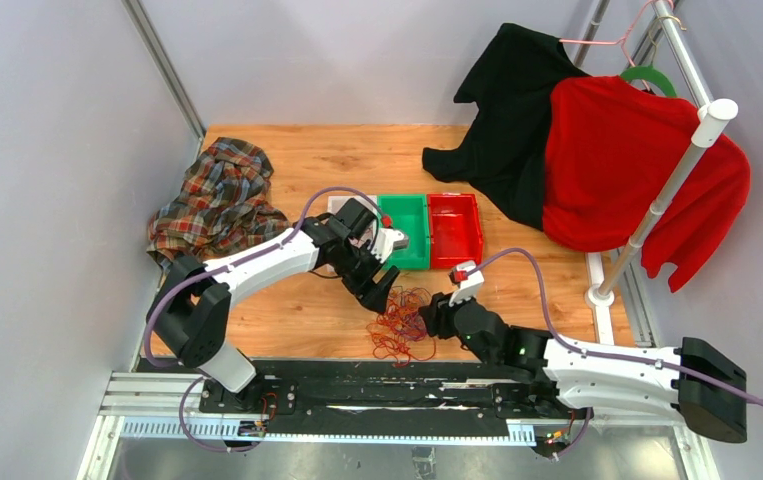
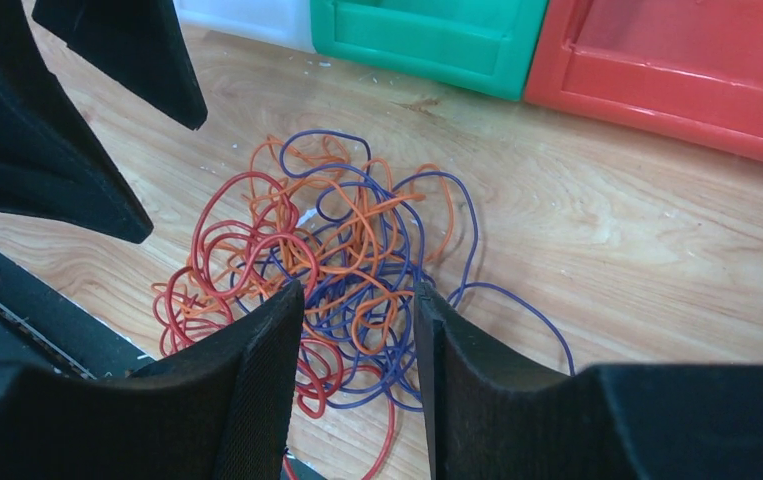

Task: Untangle the cables

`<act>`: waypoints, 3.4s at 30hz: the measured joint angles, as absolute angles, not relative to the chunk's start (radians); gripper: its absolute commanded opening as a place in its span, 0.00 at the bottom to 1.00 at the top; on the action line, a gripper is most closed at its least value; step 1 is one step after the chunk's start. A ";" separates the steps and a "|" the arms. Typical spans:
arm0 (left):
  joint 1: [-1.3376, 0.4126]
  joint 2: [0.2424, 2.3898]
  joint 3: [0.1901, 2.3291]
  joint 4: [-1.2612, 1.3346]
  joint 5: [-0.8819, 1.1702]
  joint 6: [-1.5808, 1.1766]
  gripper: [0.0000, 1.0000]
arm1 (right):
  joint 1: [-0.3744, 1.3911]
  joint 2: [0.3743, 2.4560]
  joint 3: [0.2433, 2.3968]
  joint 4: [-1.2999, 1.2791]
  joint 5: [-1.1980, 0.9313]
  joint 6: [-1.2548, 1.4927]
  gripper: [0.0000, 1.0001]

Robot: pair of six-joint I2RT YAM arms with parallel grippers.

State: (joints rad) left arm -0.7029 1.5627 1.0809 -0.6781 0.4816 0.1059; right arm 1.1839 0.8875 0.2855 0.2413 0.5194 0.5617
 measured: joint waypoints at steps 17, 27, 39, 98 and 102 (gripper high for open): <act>-0.705 1.628 0.971 -0.424 0.530 -0.130 0.24 | 1.184 0.861 0.386 0.038 0.436 0.561 0.45; -0.709 1.602 1.029 -0.509 0.533 -0.083 0.01 | 1.184 0.898 0.378 0.124 0.445 0.540 0.59; -0.709 1.362 1.193 -0.746 0.592 0.060 0.01 | 1.184 1.092 0.488 0.348 0.407 0.381 0.65; -0.709 1.333 2.356 -0.870 0.058 0.630 0.00 | 1.196 1.402 0.207 0.810 0.545 0.645 0.49; -0.709 1.326 2.278 -0.759 -0.001 0.694 0.01 | 1.198 1.351 0.202 0.762 0.553 0.651 0.49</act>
